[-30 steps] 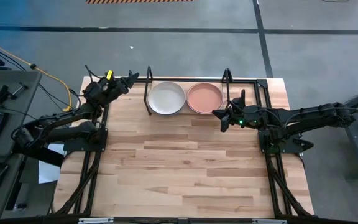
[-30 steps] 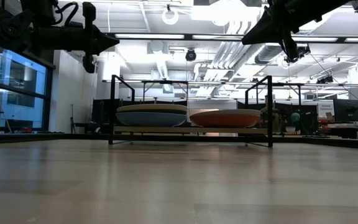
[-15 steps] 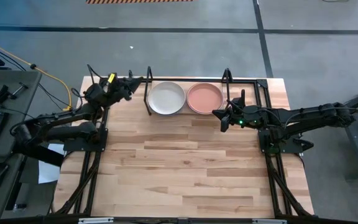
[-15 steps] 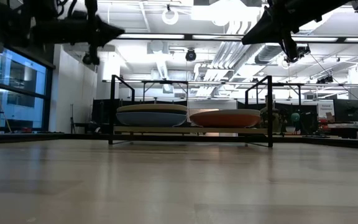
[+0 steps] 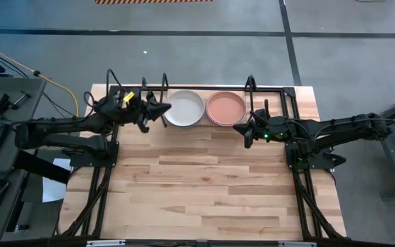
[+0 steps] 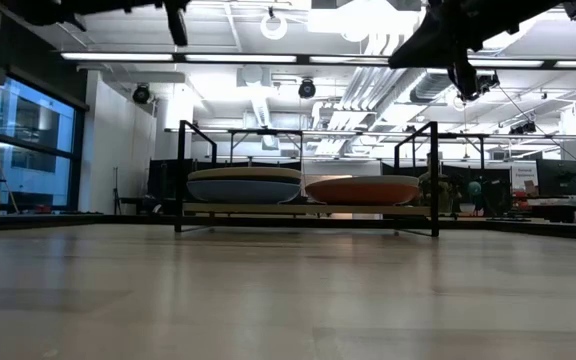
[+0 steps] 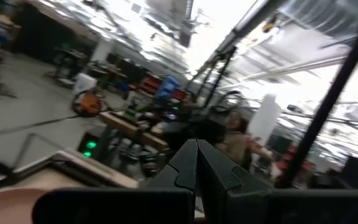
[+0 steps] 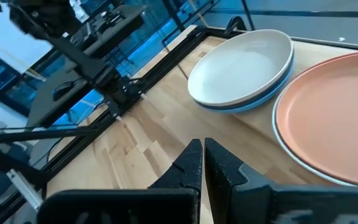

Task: Place and stack plates onto a shelf
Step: Return to Home Position

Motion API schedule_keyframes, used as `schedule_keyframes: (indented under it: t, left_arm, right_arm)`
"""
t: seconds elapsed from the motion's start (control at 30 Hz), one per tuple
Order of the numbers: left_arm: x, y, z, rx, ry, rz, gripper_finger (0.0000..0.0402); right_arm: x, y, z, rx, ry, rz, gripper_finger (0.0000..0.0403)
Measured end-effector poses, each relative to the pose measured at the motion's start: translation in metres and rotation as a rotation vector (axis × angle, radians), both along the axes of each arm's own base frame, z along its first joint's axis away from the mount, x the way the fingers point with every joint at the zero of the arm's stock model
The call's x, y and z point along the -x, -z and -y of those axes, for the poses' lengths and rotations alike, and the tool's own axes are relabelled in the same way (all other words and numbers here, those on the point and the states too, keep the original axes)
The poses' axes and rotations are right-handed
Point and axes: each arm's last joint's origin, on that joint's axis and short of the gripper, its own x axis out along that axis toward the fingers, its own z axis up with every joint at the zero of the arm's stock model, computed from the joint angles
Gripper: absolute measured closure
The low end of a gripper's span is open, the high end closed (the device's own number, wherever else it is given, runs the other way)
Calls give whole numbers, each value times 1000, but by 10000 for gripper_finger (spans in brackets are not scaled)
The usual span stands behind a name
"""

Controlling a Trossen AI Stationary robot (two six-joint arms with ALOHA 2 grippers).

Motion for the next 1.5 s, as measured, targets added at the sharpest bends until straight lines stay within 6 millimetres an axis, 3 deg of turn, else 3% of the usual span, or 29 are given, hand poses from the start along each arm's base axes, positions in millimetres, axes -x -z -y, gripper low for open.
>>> schedule_keyframes:
  t: [0.4,0.93,1.3,1.5]
  left_arm:
    - [8,-14,39,-54,20,47,401]
    - [15,-19,48,-79,67,76,401]
    - [31,-1,63,-74,79,78,402]
    - [57,28,56,-90,22,149,401]
  right_arm:
    - [-4,-10,-2,64,-93,82,403]
    - [-4,-11,-3,59,-140,91,403]
    - [-4,-11,-4,57,-146,92,403]
    - [-4,-11,-3,42,-140,96,403]
